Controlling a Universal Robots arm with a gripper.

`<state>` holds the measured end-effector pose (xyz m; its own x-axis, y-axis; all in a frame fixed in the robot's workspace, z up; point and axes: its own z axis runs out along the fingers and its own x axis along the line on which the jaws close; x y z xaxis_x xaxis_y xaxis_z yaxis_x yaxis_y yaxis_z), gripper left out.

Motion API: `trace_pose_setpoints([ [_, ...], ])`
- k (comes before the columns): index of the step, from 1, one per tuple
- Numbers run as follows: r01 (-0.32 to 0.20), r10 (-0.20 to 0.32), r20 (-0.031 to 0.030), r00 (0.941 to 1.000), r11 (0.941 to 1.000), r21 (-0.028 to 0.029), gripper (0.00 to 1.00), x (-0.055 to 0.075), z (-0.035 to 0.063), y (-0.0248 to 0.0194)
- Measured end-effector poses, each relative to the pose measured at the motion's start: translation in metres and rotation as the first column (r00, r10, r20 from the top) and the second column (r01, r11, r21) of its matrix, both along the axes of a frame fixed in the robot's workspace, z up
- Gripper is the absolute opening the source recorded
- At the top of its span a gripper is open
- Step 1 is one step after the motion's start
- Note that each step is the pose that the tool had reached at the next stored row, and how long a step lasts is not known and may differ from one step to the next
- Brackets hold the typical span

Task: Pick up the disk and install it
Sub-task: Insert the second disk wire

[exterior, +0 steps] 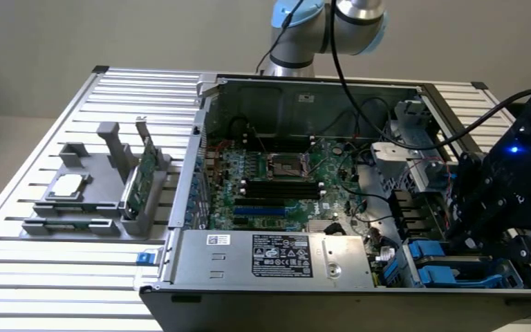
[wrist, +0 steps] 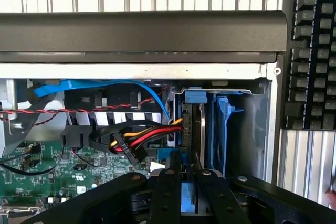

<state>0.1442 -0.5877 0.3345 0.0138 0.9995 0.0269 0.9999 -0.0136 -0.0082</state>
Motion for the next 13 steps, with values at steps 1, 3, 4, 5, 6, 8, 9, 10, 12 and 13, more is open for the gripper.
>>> trace_pose_setpoints([
  [1, 0.0, 0.0, -0.0006, 1.0, 1.0, -0.0002, 0.25, 0.0, 0.0027, 0.0],
  [3, 0.0, 0.0, -0.0014, 1.0, 1.0, -0.0011, 0.25, 0.0, 0.0116, 0.0],
  [4, 0.0, 0.0, -0.0017, 1.0, 1.0, -0.001, 0.25, 0.0, 0.0158, -0.0001],
  [5, 0.0, 0.0, -0.0018, 1.0, 1.0, -0.0012, 0.25, 0.0, 0.0195, -0.0002],
  [6, 0.0, 0.0, -0.0019, 1.0, 1.0, -0.0013, 0.25, 0.0, 0.0224, -0.0005],
  [8, 0.0, 0.0, -0.002, 1.0, 1.0, -0.0014, 0.25, -0.001, 0.0259, -0.0009],
  [9, 0.0, 0.0, -0.002, 1.0, 1.0, -0.0011, 0.25, -0.001, 0.0269, -0.001],
  [10, 0.0, 0.0, -0.002, 1.0, 1.0, -0.0013, 0.25, -0.003, 0.0279, -0.0011],
  [12, 0.0, 0.0, -0.002, 1.0, 1.0, -0.0011, 0.25, -0.007, 0.0293, -0.0011],
  [13, 0.0, 0.0, -0.002, 1.0, 1.0, -0.001, 0.25, -0.009, 0.03, -0.0012],
])
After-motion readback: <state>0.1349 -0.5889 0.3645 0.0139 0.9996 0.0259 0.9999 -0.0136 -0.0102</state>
